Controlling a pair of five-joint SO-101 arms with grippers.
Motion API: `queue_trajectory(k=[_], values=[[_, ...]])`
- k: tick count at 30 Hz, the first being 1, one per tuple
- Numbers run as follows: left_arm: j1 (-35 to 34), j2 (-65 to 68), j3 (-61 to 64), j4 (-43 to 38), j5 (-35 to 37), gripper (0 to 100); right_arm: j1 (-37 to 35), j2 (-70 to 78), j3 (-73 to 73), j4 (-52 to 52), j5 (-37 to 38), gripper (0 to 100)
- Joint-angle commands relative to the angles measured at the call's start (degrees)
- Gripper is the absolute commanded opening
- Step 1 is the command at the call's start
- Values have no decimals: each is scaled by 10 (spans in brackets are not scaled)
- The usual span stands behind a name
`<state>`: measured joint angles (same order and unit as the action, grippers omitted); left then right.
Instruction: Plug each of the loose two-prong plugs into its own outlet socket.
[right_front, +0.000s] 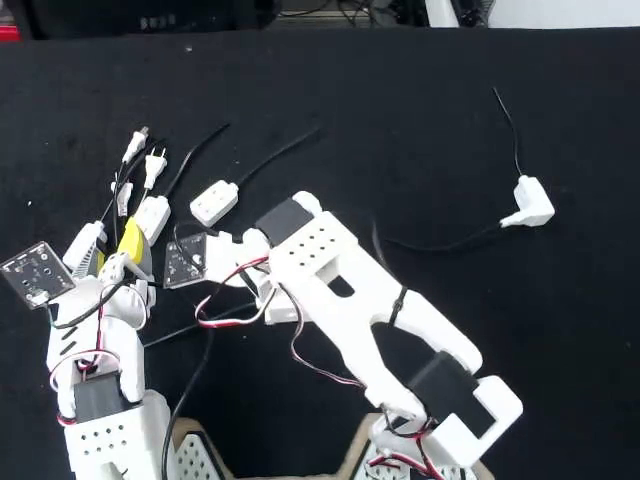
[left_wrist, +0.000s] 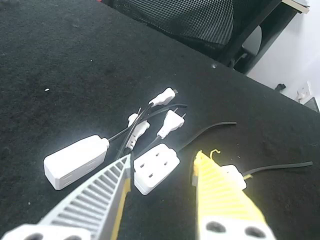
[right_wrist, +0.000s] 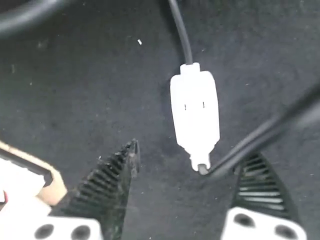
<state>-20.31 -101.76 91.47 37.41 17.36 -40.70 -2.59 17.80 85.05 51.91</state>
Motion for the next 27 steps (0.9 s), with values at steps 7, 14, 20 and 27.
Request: queue_trajectory(k=[7,14,20,27], values=[[-5,-4,-35,-10,5,202,5,73,15,-84,5,292],[-5,-4,-35,-10,5,202,57,188,-32,-109,31,289],[-5,-4,-35,-11,5,202,39,230,-45,-98,35,219],[-5,-4,-35,-11,5,202,47,229,-72,-93,-40,16]])
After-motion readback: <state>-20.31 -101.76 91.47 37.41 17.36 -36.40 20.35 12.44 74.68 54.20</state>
